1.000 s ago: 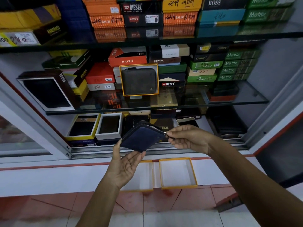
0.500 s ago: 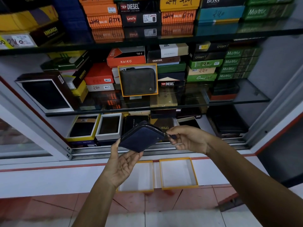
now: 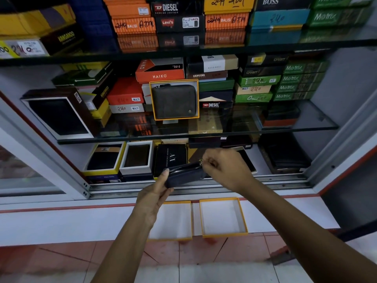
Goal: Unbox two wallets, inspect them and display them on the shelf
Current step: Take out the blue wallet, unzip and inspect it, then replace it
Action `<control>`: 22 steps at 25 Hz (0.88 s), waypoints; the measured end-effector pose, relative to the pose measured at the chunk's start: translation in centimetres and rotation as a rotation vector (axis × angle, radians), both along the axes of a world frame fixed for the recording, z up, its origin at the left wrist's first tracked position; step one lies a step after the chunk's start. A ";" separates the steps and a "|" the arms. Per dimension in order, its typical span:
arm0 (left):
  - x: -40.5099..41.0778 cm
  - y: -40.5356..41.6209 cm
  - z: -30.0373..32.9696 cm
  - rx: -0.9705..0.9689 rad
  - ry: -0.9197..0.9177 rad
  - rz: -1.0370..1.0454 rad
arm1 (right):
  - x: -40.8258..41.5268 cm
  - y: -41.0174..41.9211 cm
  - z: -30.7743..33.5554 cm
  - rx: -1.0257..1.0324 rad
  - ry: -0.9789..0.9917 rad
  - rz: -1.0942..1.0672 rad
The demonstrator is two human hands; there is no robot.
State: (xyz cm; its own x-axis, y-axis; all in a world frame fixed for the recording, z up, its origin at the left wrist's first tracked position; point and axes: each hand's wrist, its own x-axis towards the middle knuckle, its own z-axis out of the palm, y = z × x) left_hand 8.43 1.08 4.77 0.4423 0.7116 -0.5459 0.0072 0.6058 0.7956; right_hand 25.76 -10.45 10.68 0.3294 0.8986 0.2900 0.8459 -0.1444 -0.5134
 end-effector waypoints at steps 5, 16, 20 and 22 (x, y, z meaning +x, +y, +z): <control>1.2 -2.5 -0.3 0.223 0.059 0.027 | -2.7 0.5 -2.1 0.071 -0.192 0.041; 1.8 -5.2 -1.9 -0.012 0.091 -0.104 | -2.1 -4.5 -7.0 0.131 0.750 -0.230; 2.9 -6.8 -3.8 0.099 0.321 -0.473 | -1.4 -8.1 -10.6 0.046 0.988 -0.535; 3.4 -7.6 -5.6 0.324 0.414 -0.584 | -1.5 -9.1 -11.7 0.009 0.974 -0.674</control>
